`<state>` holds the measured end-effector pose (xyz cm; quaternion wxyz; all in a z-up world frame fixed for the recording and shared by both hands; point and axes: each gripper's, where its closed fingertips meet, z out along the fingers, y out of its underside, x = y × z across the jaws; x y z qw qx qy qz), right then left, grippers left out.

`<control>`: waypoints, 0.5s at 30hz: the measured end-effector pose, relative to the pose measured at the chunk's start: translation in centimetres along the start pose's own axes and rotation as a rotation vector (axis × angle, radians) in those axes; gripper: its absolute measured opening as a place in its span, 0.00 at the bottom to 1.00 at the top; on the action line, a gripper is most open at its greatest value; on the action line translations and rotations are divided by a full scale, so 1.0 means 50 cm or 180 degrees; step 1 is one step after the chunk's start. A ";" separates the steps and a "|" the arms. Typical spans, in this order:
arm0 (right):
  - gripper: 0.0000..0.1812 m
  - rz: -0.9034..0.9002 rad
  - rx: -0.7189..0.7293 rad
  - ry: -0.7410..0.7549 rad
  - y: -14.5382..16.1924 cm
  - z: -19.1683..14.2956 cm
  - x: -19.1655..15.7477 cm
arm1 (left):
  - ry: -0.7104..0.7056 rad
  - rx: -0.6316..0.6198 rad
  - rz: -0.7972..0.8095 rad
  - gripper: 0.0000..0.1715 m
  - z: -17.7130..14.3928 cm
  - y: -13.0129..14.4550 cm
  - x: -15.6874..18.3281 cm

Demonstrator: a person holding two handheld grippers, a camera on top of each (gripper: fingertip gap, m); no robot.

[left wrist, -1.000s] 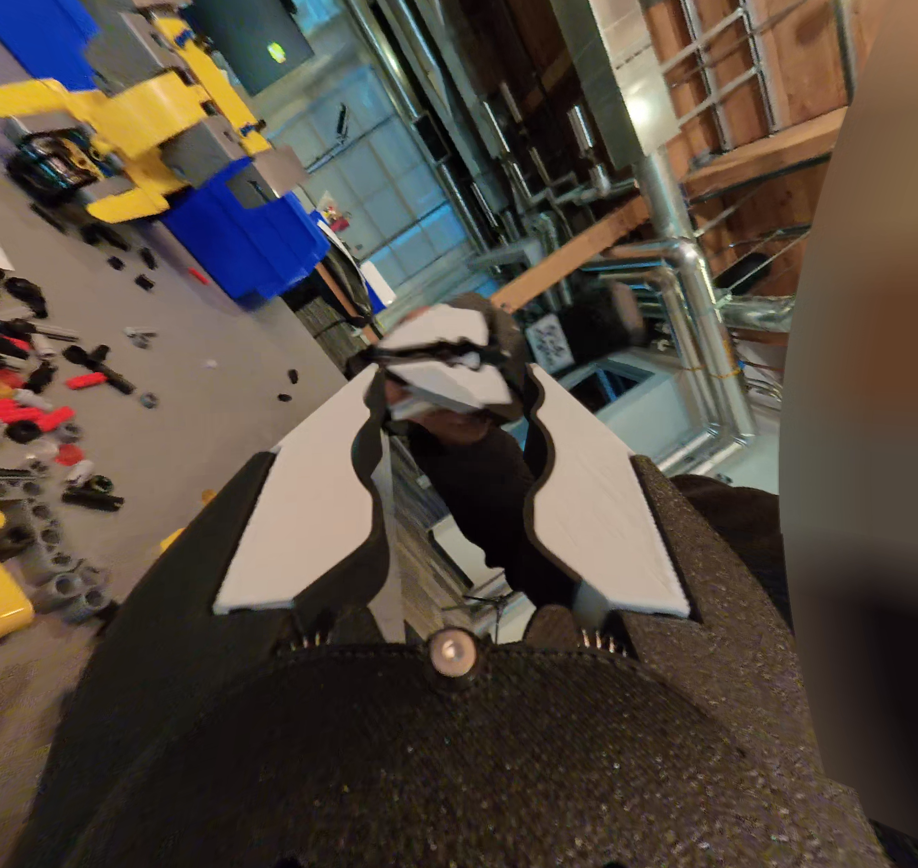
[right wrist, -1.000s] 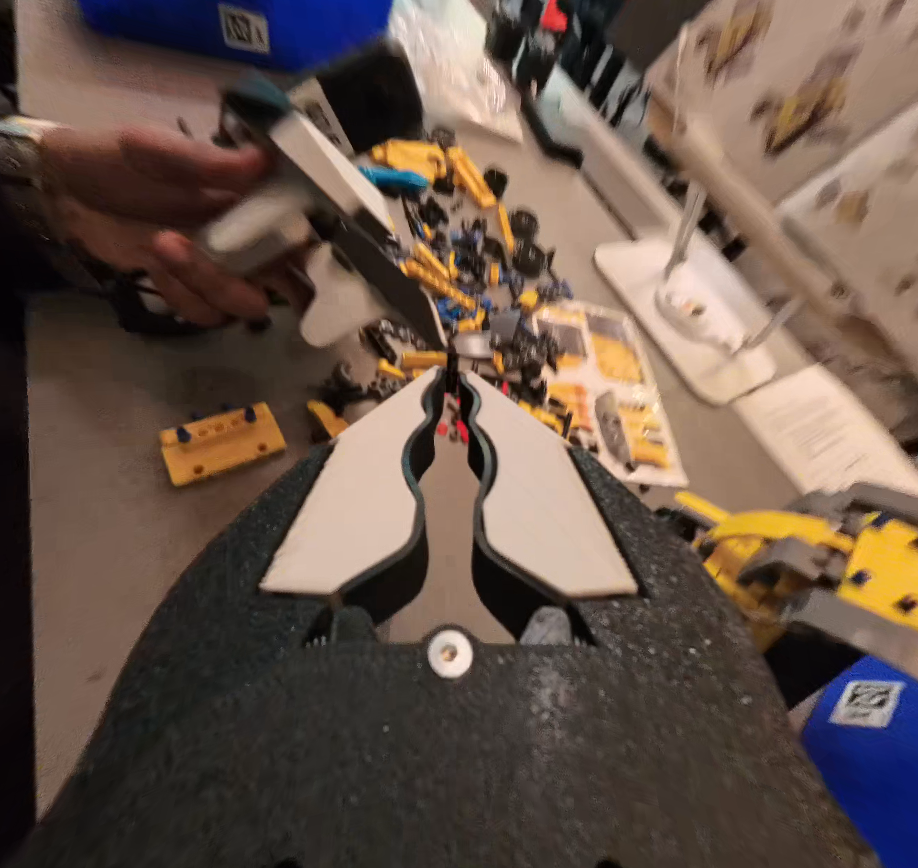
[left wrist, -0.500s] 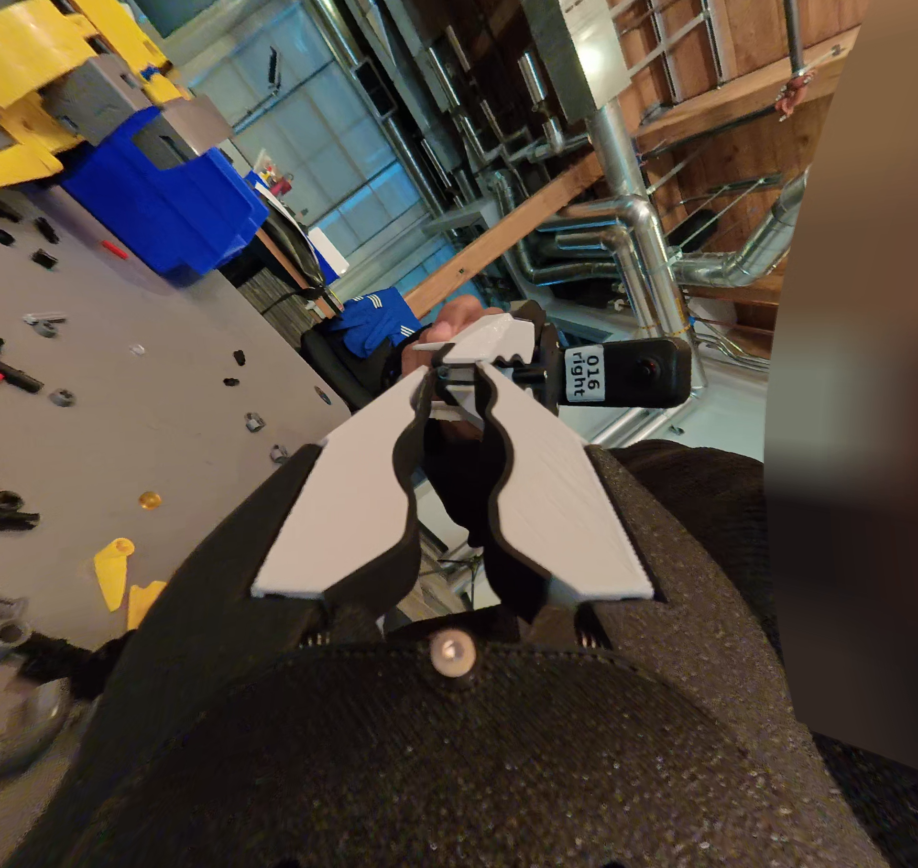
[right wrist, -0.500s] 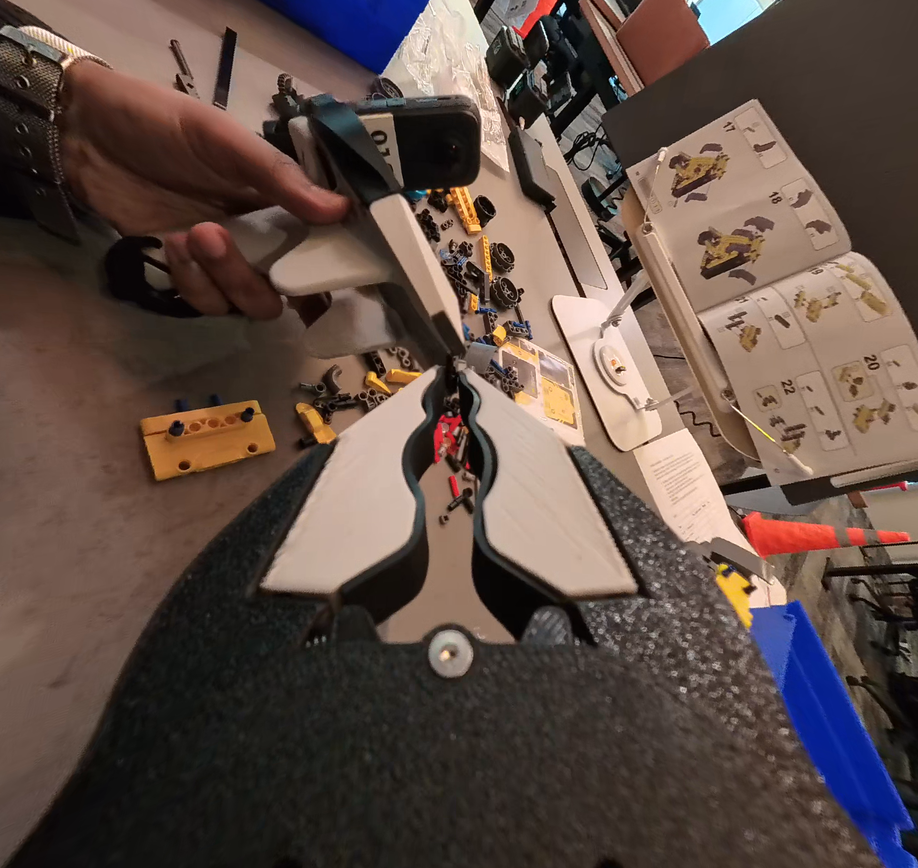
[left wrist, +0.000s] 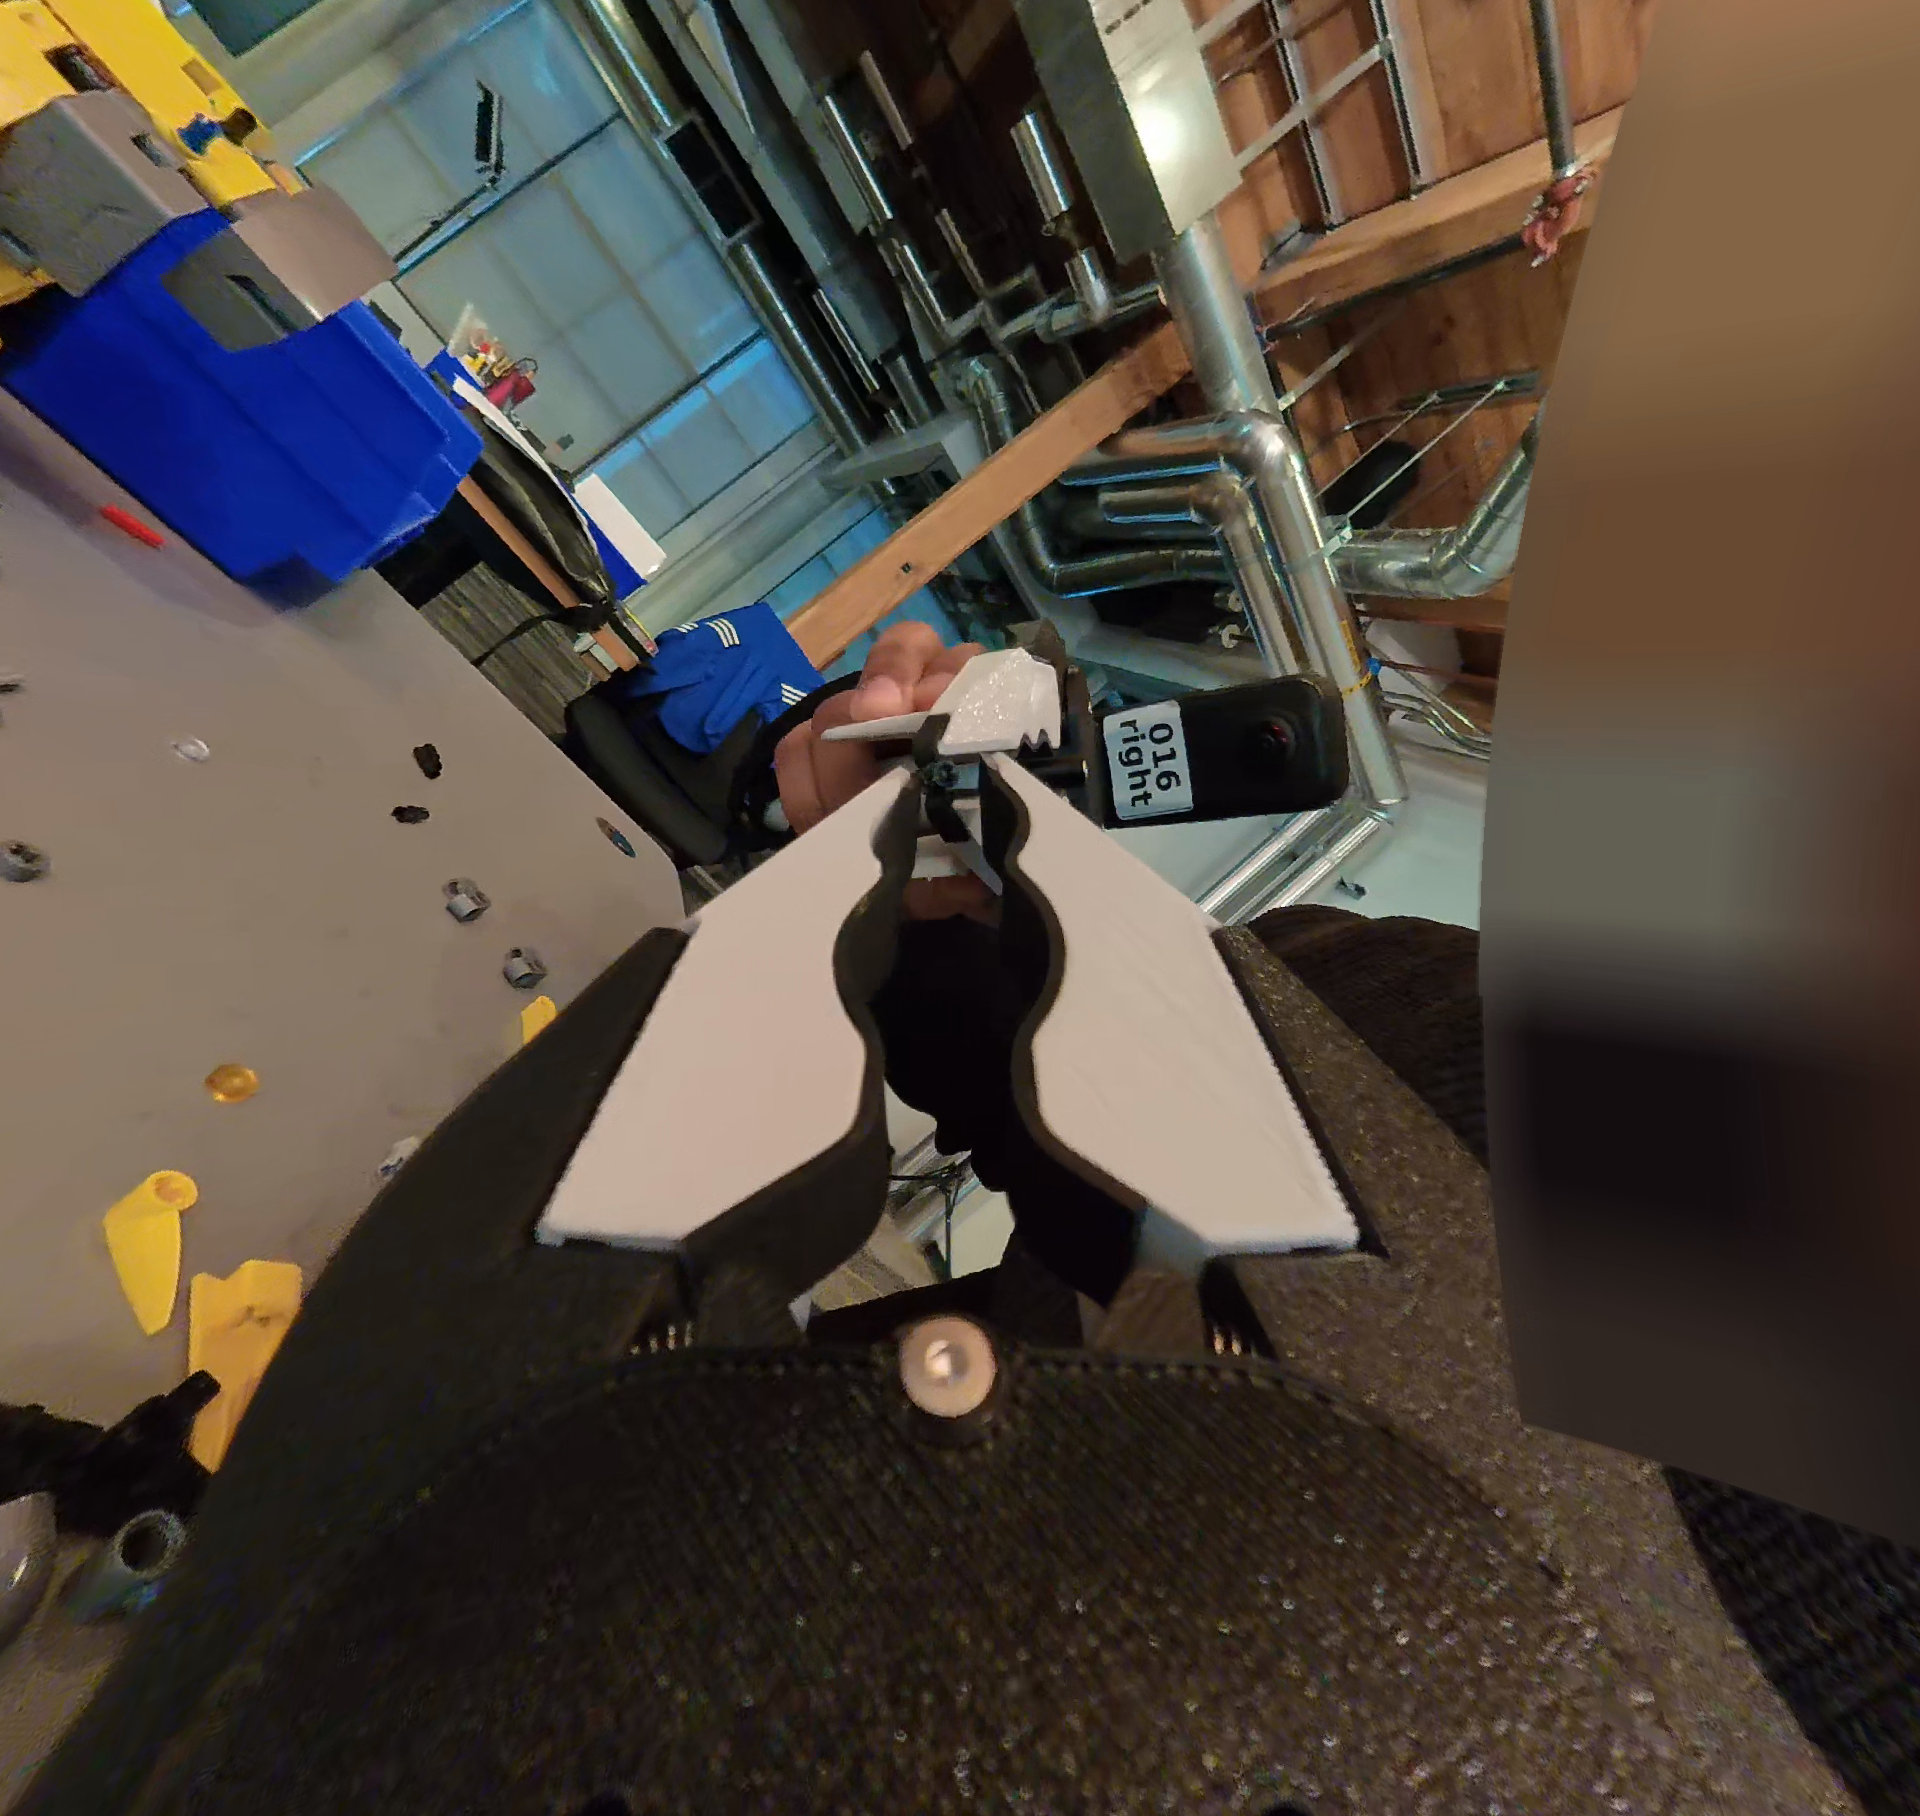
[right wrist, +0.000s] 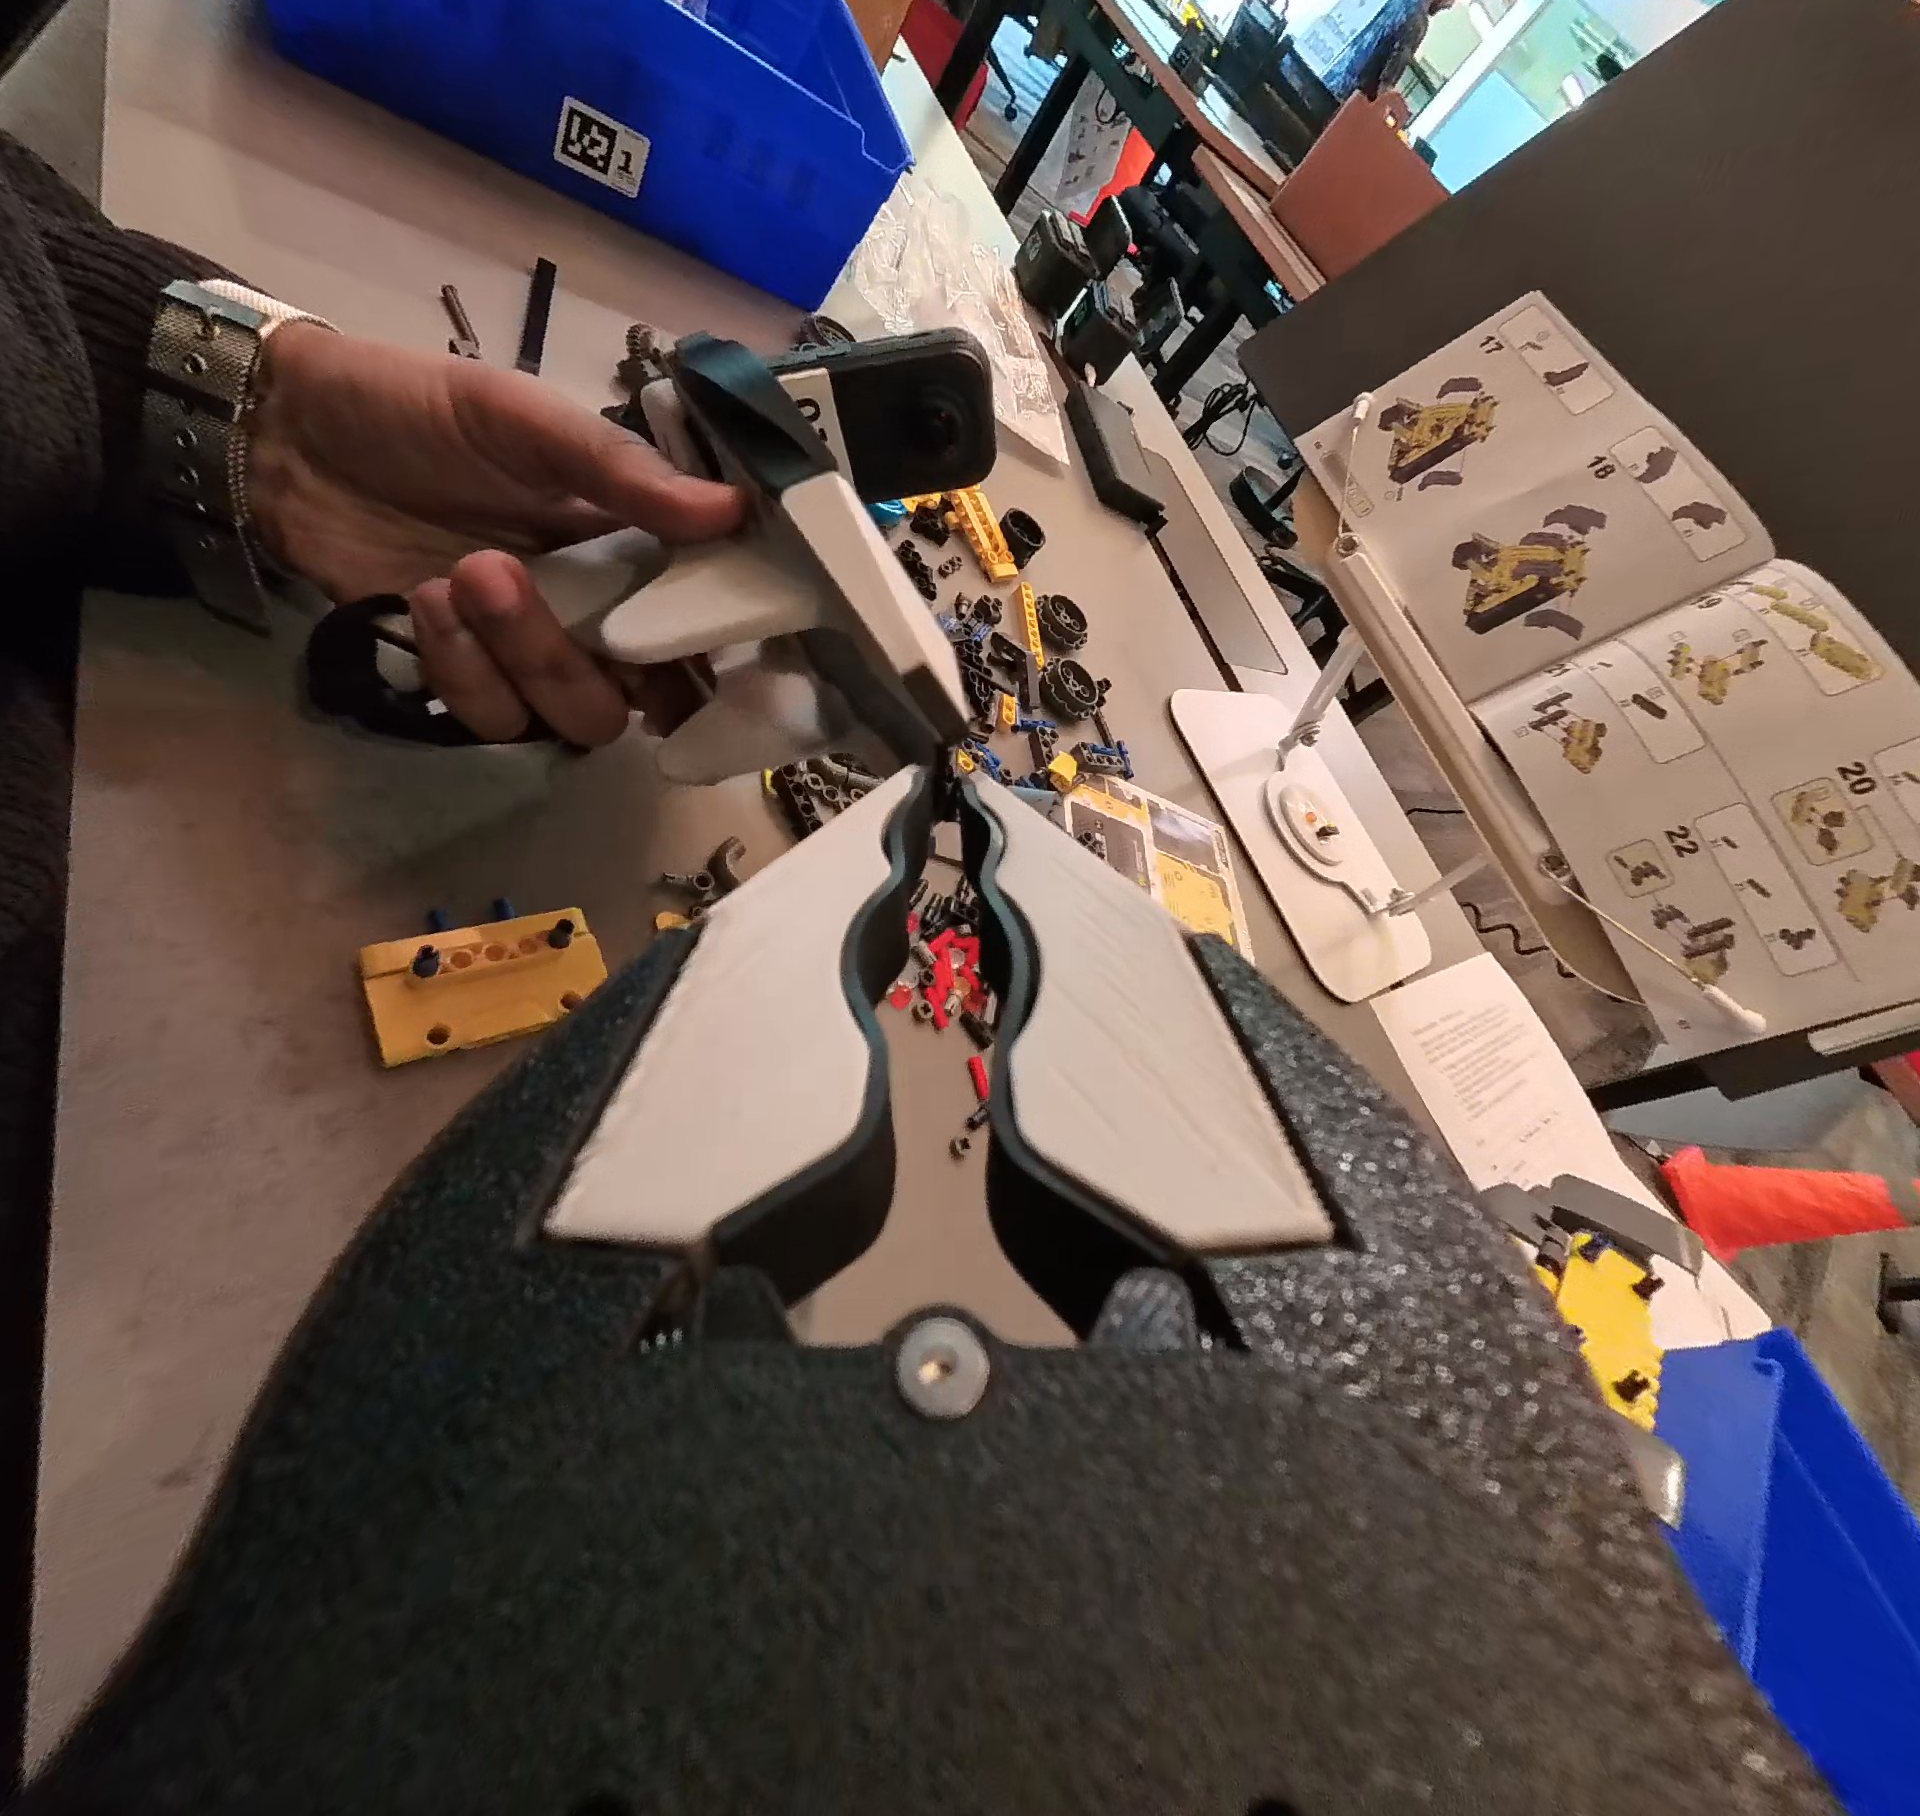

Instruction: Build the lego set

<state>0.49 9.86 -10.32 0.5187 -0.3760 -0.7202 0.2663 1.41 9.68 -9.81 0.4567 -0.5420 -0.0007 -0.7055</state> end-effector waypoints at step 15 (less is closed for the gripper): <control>0.02 0.0021 0.0100 0.0043 -0.012 -0.008 -0.003 | 0.0103 -0.0010 -0.0058 0.01 0.000 0.000 0.009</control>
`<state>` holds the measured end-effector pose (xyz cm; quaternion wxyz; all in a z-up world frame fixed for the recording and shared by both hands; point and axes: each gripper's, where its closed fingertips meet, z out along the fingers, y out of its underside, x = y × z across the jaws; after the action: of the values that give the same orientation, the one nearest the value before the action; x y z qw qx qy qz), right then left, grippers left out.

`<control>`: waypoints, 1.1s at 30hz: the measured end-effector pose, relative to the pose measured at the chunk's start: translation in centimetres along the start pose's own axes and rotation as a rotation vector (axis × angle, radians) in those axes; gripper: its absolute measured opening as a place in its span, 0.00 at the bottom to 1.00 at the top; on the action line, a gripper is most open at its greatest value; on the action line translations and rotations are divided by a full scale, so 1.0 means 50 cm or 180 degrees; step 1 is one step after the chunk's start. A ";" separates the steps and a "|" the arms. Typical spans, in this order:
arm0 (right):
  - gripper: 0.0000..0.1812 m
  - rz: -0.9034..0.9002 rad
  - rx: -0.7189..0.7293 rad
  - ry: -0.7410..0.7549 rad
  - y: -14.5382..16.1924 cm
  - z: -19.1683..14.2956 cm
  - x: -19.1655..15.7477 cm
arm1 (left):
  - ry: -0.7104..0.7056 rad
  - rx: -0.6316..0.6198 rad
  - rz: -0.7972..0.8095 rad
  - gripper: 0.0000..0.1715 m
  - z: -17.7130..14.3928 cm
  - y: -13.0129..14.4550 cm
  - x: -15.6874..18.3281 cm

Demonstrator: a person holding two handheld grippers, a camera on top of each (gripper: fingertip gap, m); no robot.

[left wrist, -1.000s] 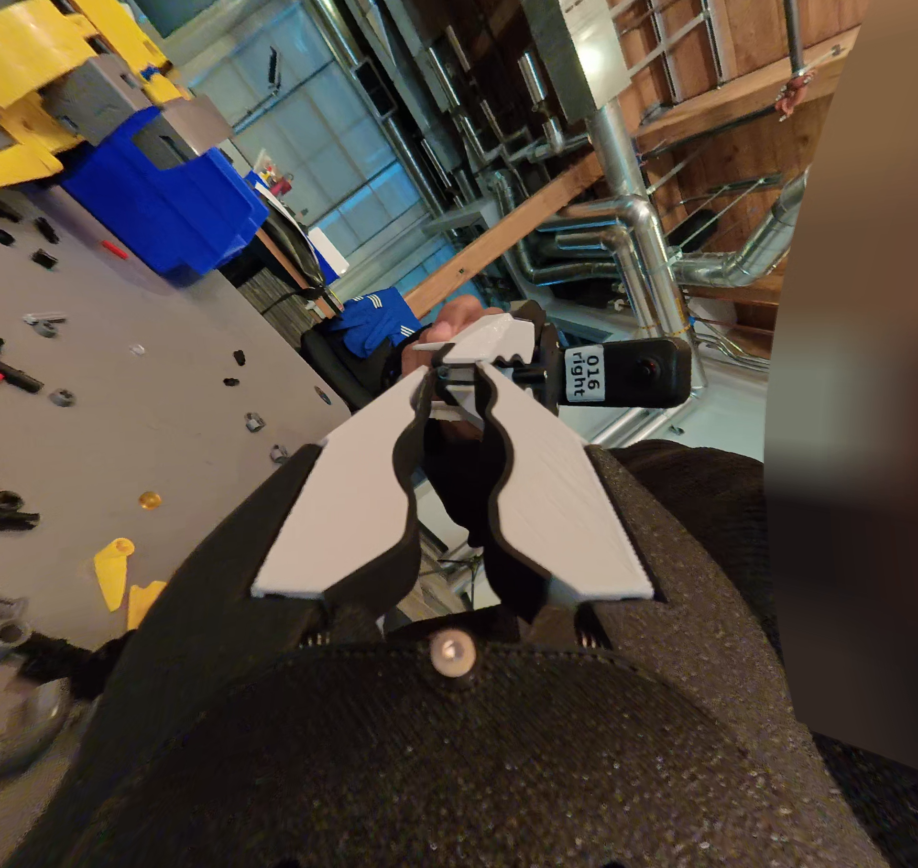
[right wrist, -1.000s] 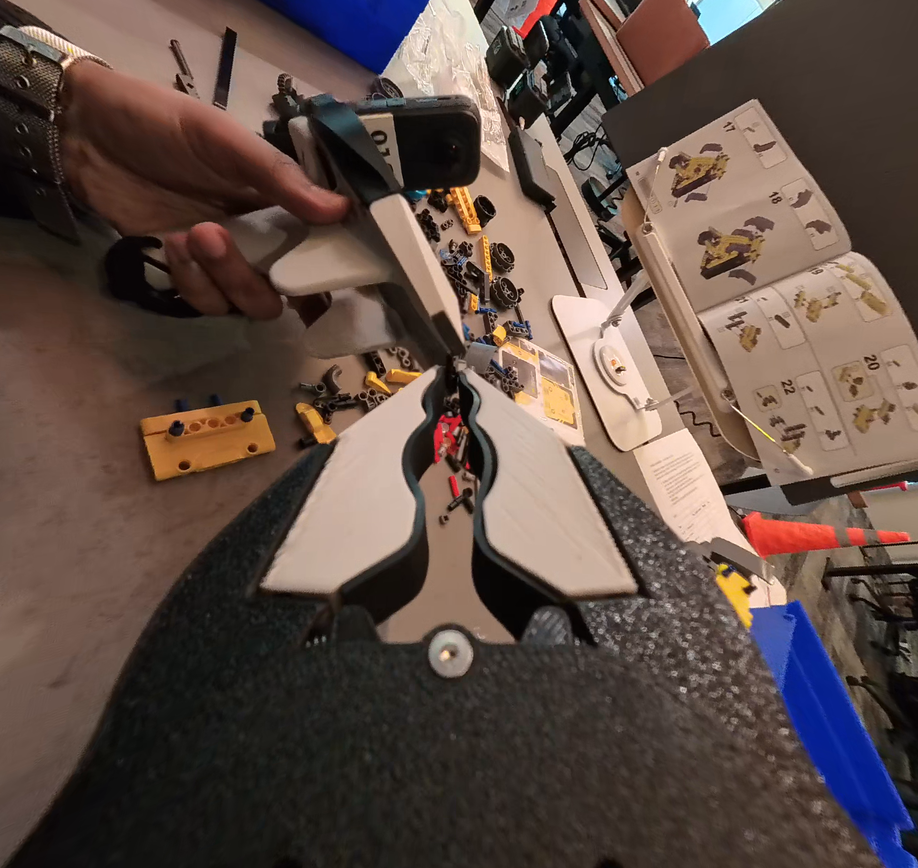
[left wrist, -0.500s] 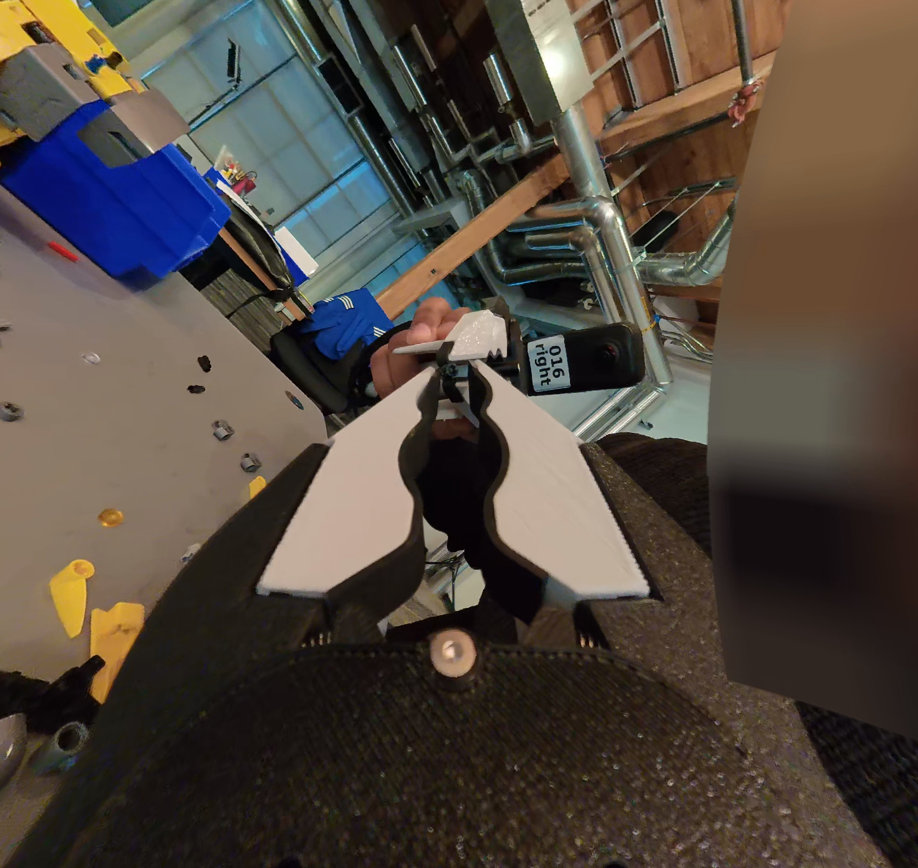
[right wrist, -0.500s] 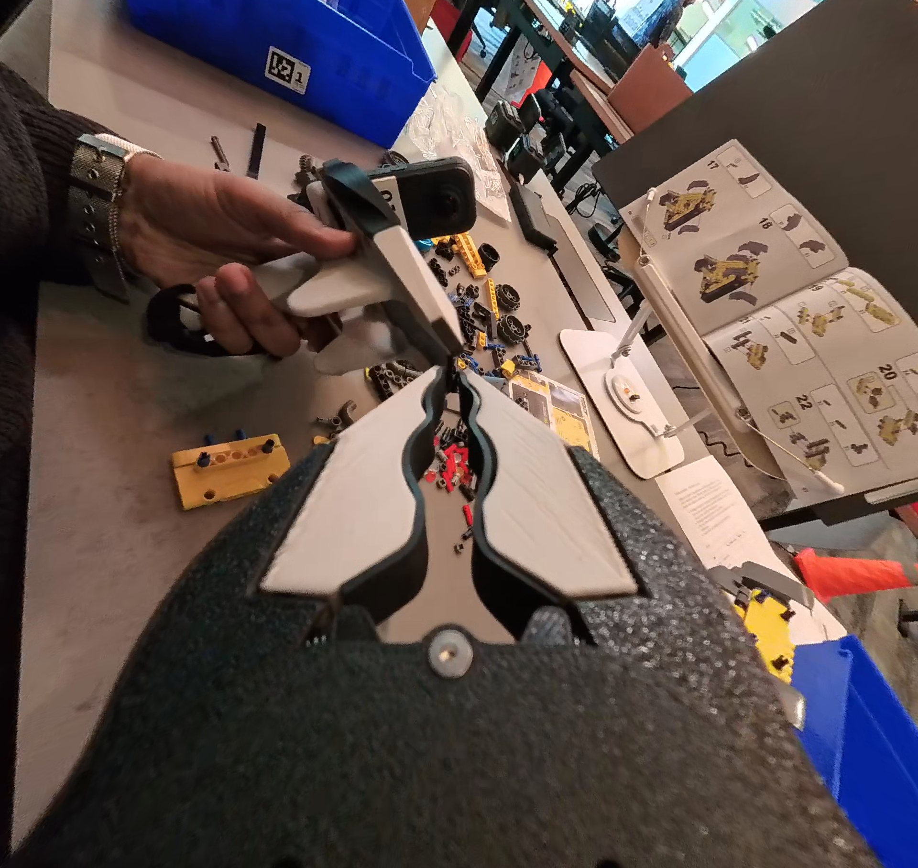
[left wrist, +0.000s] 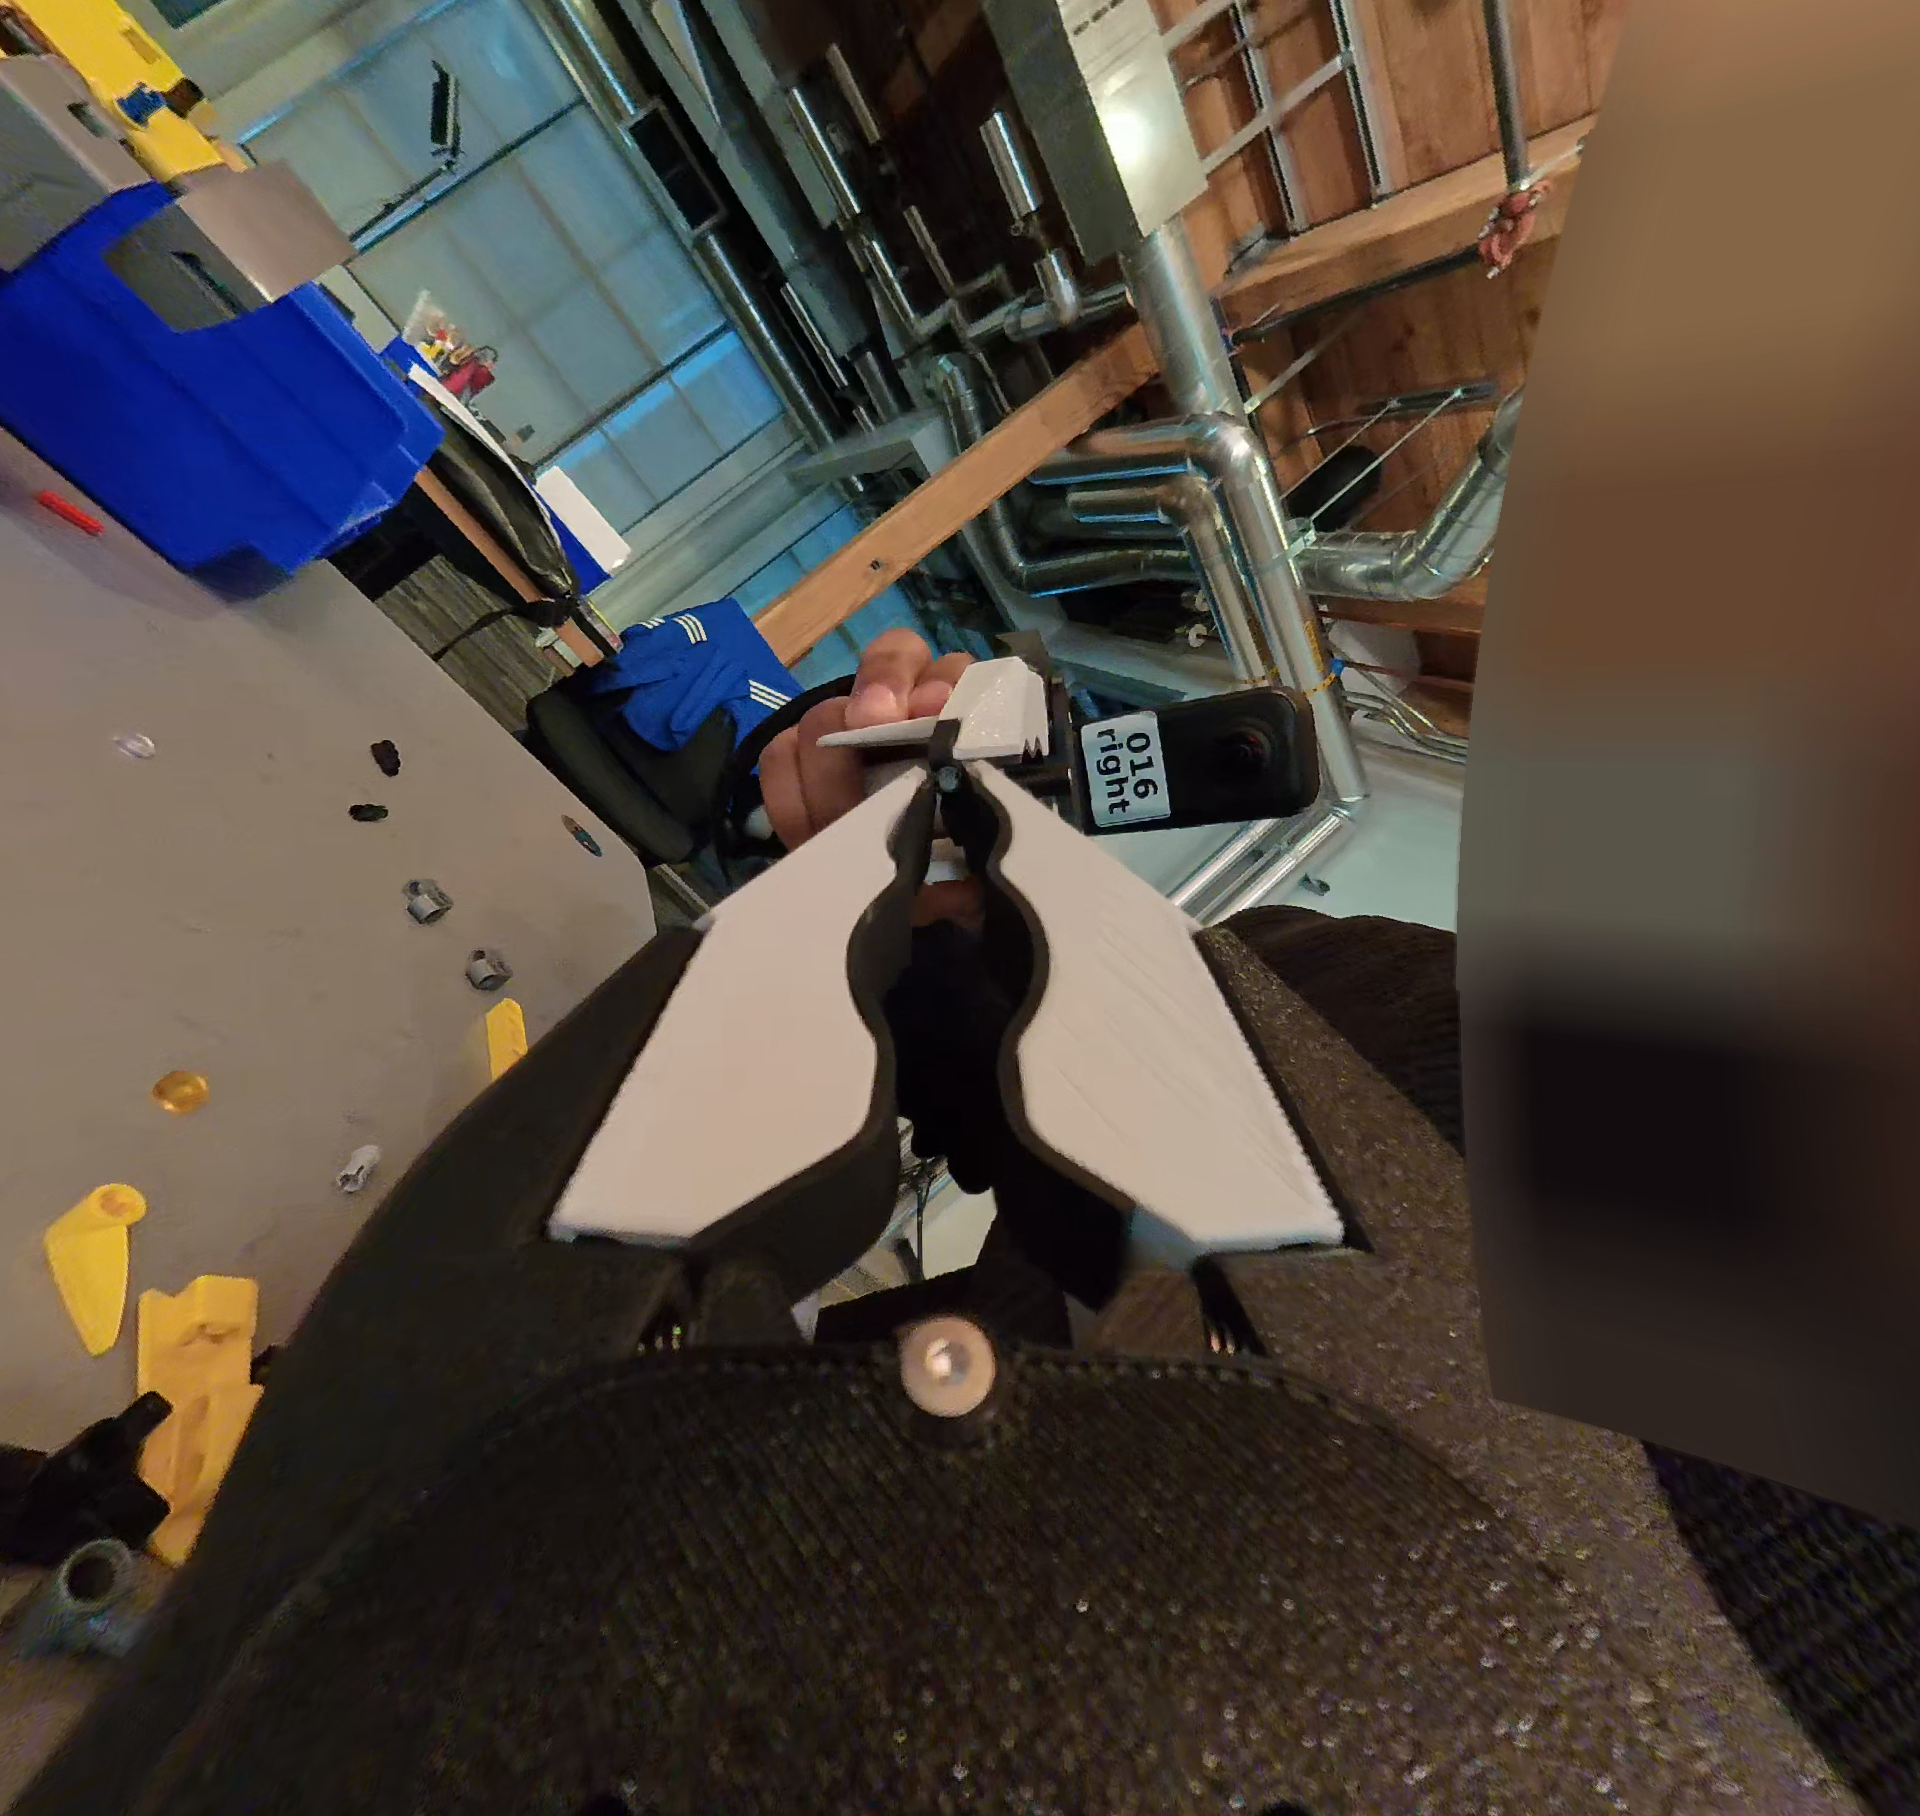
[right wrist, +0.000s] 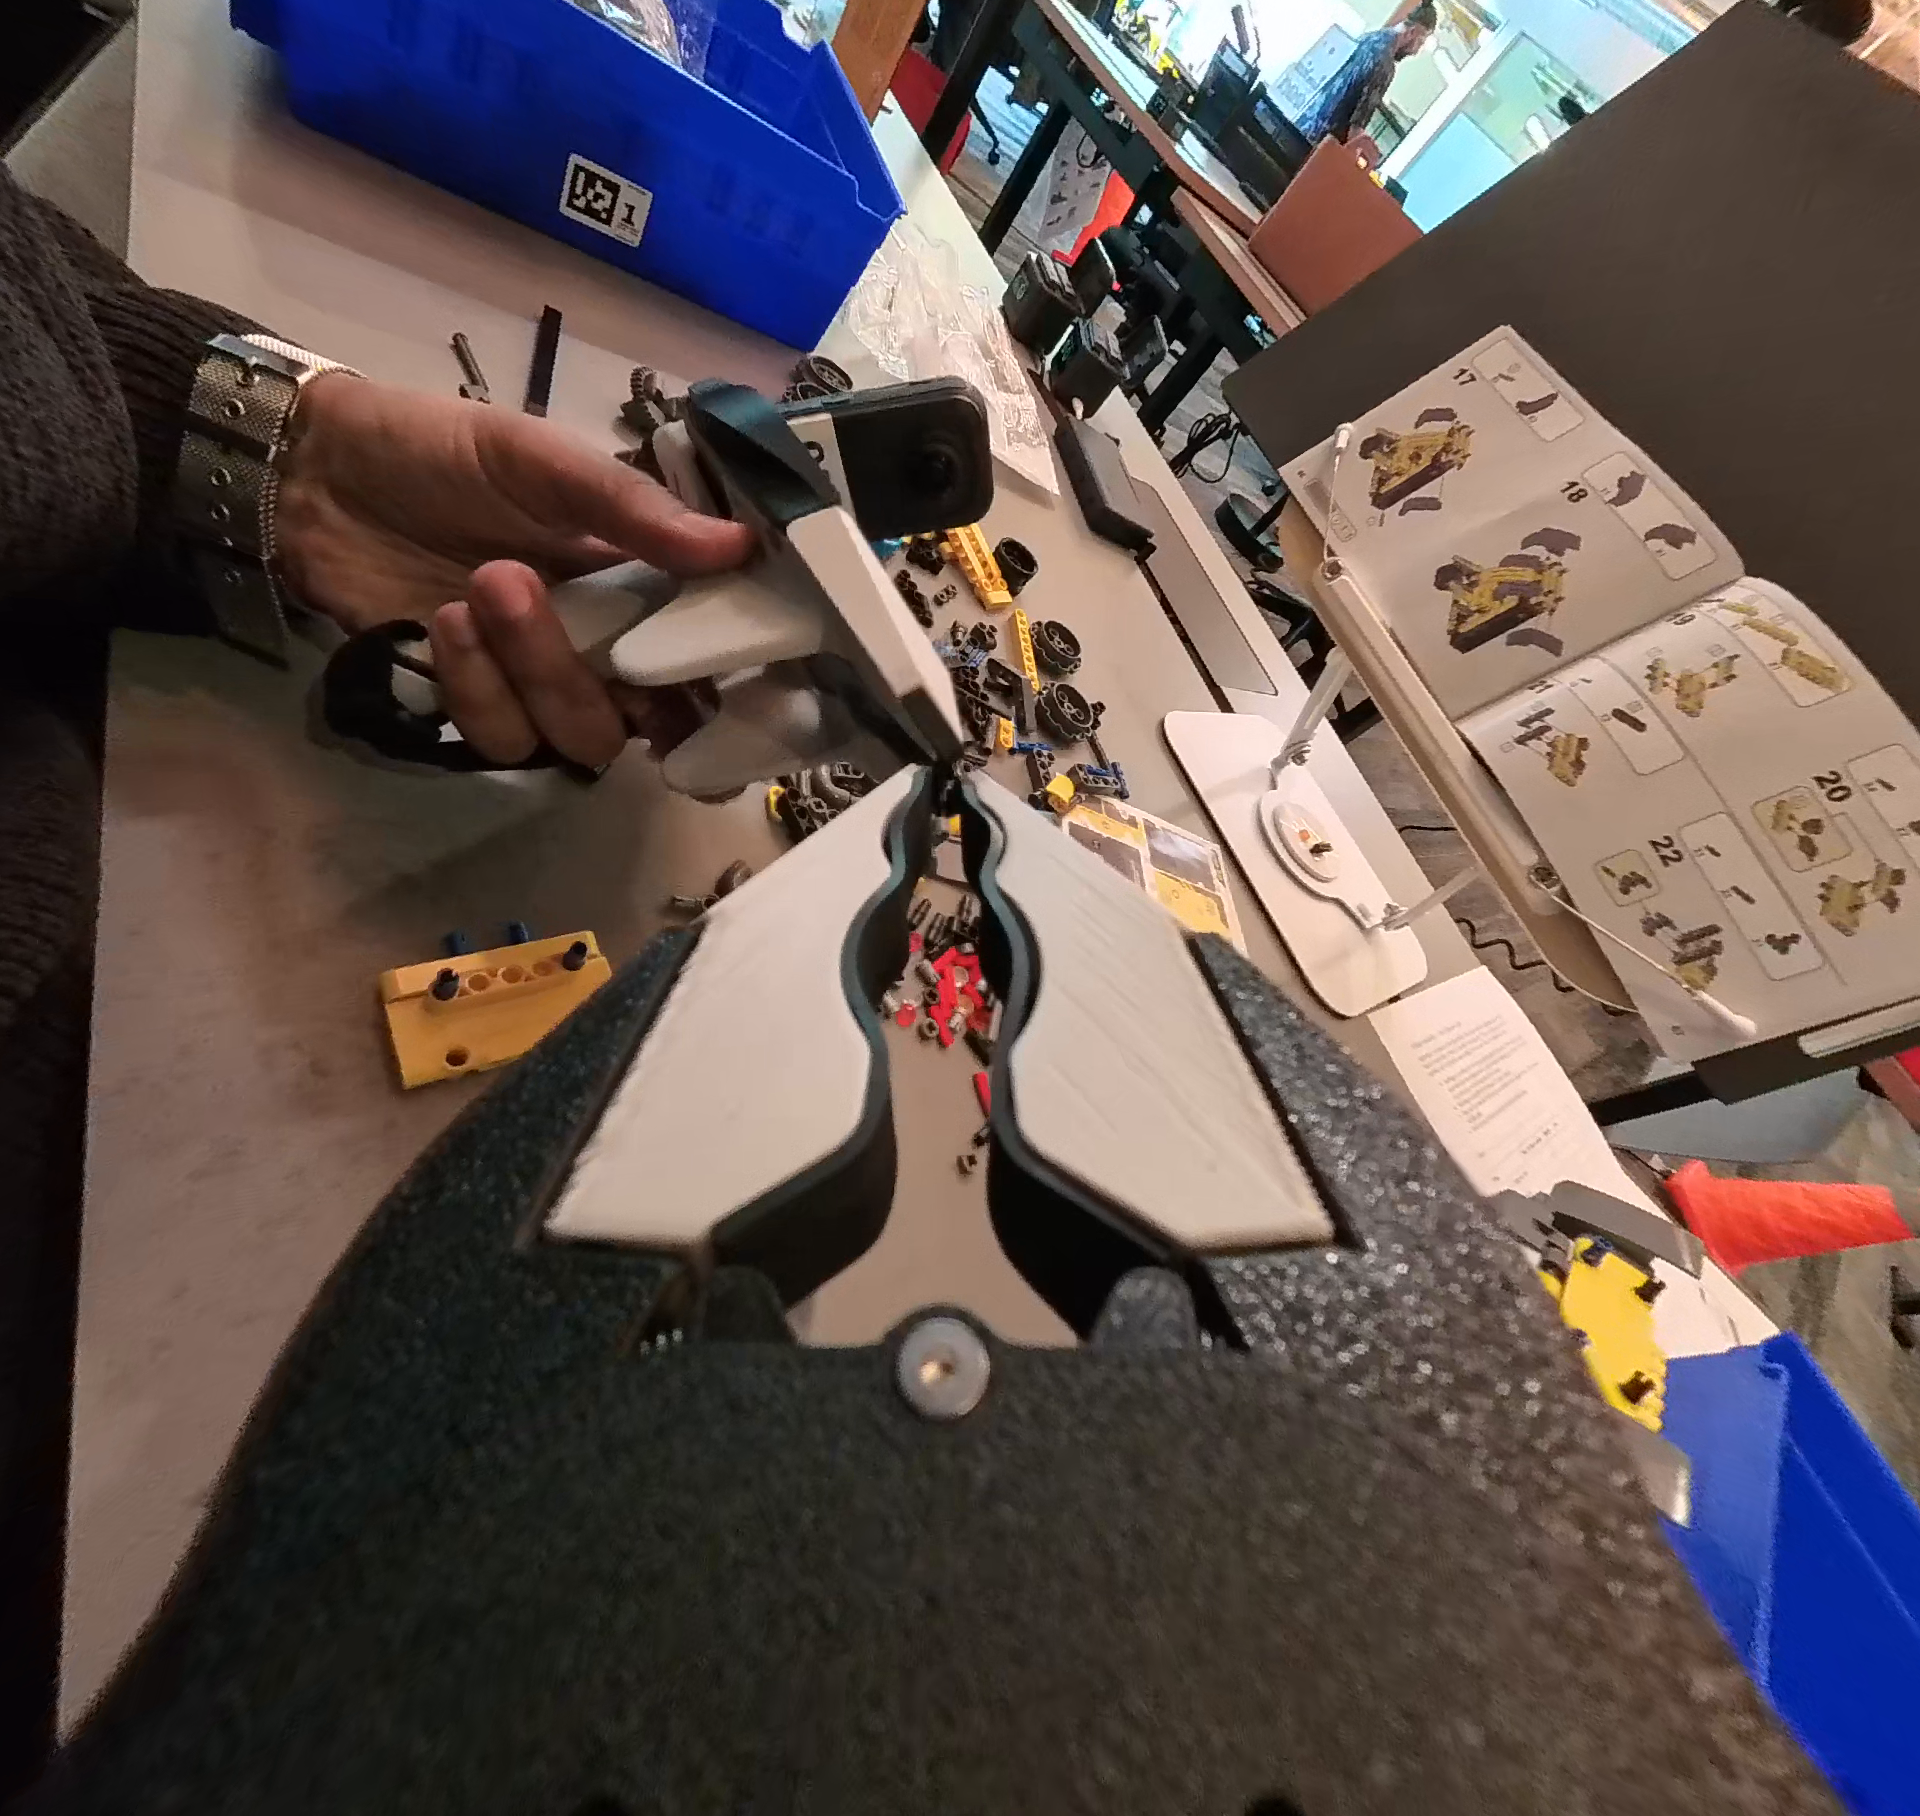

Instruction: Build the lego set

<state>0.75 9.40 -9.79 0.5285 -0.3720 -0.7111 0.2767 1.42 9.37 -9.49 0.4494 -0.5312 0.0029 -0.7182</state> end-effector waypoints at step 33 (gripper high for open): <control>0.01 0.0950 0.0101 -0.0357 0.000 -0.013 0.004 | -0.0155 -0.0069 0.0089 0.29 0.006 0.007 -0.009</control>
<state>1.31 9.57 -9.48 0.4468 -0.4491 -0.6719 0.3837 1.90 9.61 -9.86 0.4535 -0.5533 0.0072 -0.6986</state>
